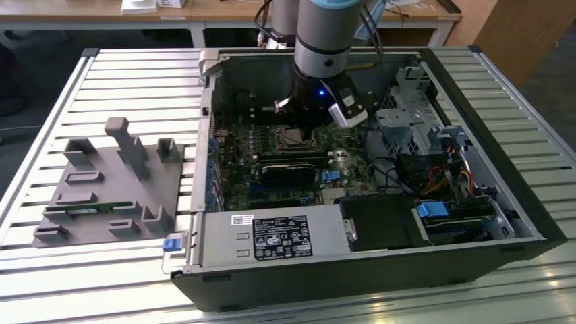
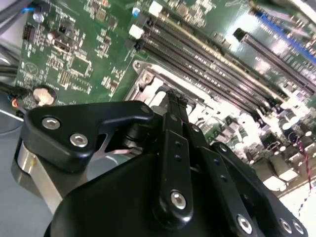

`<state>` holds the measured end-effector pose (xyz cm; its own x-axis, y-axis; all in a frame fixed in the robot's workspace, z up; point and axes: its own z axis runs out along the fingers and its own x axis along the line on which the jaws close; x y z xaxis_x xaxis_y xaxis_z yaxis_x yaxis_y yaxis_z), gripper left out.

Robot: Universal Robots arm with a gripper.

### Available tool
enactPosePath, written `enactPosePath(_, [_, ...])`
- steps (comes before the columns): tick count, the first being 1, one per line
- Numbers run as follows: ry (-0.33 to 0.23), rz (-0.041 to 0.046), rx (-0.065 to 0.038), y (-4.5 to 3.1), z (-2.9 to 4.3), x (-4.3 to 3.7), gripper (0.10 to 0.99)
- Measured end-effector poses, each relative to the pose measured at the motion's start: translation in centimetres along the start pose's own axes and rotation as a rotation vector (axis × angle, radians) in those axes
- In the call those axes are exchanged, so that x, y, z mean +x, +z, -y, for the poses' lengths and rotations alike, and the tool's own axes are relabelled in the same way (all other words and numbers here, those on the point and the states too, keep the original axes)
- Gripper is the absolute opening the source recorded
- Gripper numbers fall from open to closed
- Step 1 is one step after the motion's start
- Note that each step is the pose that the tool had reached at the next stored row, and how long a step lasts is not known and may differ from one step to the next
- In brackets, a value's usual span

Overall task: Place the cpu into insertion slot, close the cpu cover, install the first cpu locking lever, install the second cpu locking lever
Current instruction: 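Install the second cpu locking lever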

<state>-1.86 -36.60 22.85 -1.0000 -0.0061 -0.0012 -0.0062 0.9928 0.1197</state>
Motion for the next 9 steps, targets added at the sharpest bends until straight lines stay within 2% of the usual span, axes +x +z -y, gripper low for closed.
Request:
enactPosePath(6, [0.0,-0.0003,0.0,-0.04,0.82,0.14,0.122])
enactPosePath(9, [0.0,-0.0003,0.0,0.0,0.99,0.75,0.122])
